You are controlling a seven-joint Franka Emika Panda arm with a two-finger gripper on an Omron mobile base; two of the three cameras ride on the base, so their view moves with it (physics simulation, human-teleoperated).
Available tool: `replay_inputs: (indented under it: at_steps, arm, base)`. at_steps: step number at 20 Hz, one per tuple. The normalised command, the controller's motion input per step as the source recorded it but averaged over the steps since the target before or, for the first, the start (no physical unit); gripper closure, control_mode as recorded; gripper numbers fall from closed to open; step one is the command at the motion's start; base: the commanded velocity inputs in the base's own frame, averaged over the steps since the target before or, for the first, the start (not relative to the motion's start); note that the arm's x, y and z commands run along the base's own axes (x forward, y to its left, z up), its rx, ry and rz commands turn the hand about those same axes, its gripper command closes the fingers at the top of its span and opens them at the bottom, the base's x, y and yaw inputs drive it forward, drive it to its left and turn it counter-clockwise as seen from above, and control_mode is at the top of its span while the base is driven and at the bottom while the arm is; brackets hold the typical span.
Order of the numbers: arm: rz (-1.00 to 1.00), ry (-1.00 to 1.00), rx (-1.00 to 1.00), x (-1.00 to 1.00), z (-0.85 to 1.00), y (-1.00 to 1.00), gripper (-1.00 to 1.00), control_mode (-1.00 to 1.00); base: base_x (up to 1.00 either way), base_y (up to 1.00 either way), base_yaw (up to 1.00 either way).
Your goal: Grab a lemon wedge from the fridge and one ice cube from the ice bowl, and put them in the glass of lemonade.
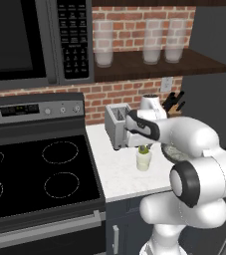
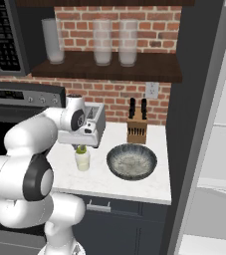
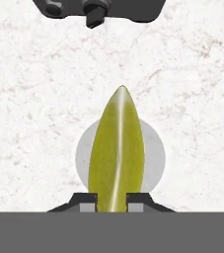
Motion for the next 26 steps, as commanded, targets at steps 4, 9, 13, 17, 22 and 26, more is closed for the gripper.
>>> replay_inputs:
  at_steps: [4,9,13,17,22,26]
  arm:
    - [0.00,0.00,0.00,0.00,0.00,0.00,1.00,-1.00]
    - [0.00,0.00,0.00,0.00,-0.11,0.00,1.00,-1.00]
    - [0.00,0.00,0.00,0.00,-0.02,0.00,1.00,-1.00]
    - [0.00,0.00,0.00,0.00,0.00,0.00,1.00,-1.00]
    - [0.00,0.00,0.00,0.00,0.00,0.00,-1.00,-1.00]
    - [0.00,0.00,0.00,0.00,0.00,0.00,-1.00,-1.00]
  base:
    - [0.00,0.00,0.00]
    - [0.00,0.00,0.00]
    - [0.00,0.00,0.00]
    - [0.00,0.00,0.00]
    - [0.00,0.00,0.00]
    - [0.00,0.00,0.00]
